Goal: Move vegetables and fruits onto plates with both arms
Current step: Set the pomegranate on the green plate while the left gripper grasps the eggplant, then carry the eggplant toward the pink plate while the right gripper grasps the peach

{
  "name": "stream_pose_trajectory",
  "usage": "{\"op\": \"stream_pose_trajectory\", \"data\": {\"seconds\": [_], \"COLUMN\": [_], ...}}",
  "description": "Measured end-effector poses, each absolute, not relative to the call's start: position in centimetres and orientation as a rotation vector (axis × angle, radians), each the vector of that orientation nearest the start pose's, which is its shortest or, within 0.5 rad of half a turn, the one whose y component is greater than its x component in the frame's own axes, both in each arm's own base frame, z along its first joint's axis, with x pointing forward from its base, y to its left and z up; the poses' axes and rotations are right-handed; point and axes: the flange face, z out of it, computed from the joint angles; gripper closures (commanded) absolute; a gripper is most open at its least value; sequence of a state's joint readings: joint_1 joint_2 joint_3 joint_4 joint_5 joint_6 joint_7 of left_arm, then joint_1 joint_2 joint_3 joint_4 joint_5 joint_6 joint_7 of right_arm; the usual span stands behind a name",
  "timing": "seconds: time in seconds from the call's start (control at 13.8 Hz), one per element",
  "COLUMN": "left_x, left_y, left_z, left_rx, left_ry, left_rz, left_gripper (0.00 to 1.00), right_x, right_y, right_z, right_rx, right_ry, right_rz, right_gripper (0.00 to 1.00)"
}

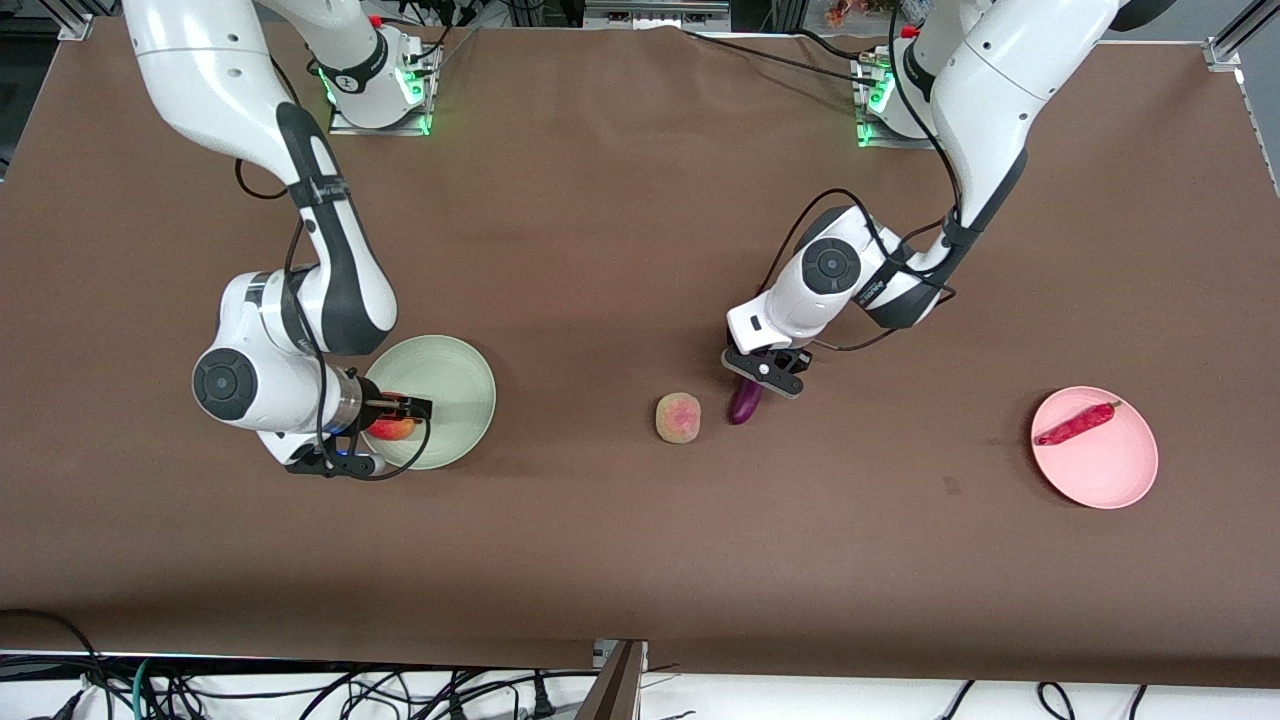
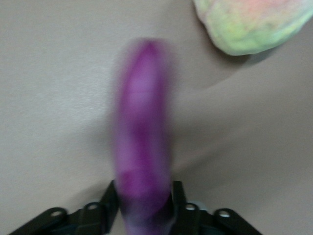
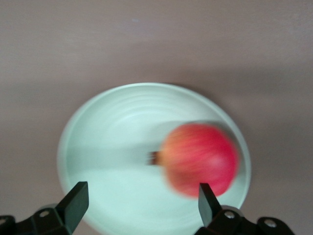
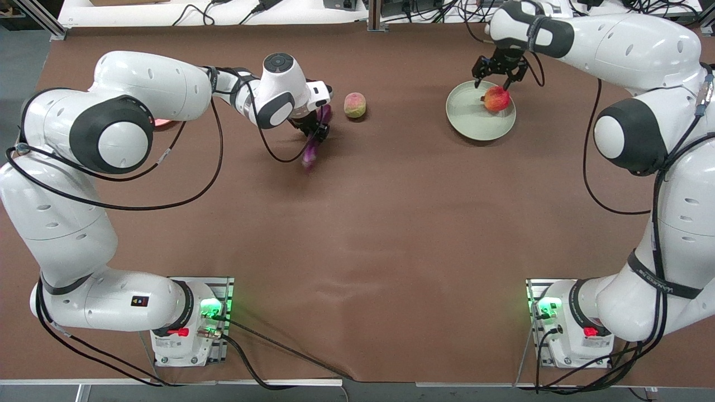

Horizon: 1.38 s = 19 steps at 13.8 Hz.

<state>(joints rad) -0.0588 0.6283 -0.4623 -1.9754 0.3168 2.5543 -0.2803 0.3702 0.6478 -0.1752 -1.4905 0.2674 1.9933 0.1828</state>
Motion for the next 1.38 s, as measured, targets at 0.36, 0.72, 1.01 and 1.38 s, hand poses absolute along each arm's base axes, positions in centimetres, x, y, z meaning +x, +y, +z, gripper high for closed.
{"op": "stream_pose_trajectory", "data": {"seconds": [0.36, 0.72, 1.01, 1.38], "left_x": [55.6, 57.7, 60.8, 63.2], "left_y": [-26.8, -19.1, -7.5, 10.4], "left_z": [26.3, 31.6, 32.0, 32.1], "left_rx": [-2.943, -2.74, -2.754, -2.886], "left_ry": [0.627, 0.541, 0.624, 0.752], "left_rz": [0.31, 0.568, 0.621, 0.422], "left_gripper": [0.9, 0.9, 0.9, 0.91], "right_x": [66.1, 64.0, 61.8, 59.5], "right_y": [28.5, 41.4, 48.1, 52.1], "right_z": [33.4, 29.6, 26.4, 25.1], "right_rx": [-2.983, -2.835, -2.79, -2.85], "right_ry": [0.326, 0.51, 0.449, 0.3], "right_rz": [0.185, -0.039, -0.16, -0.292], "right_gripper": [0.01, 0.01, 0.01, 0.01]}}
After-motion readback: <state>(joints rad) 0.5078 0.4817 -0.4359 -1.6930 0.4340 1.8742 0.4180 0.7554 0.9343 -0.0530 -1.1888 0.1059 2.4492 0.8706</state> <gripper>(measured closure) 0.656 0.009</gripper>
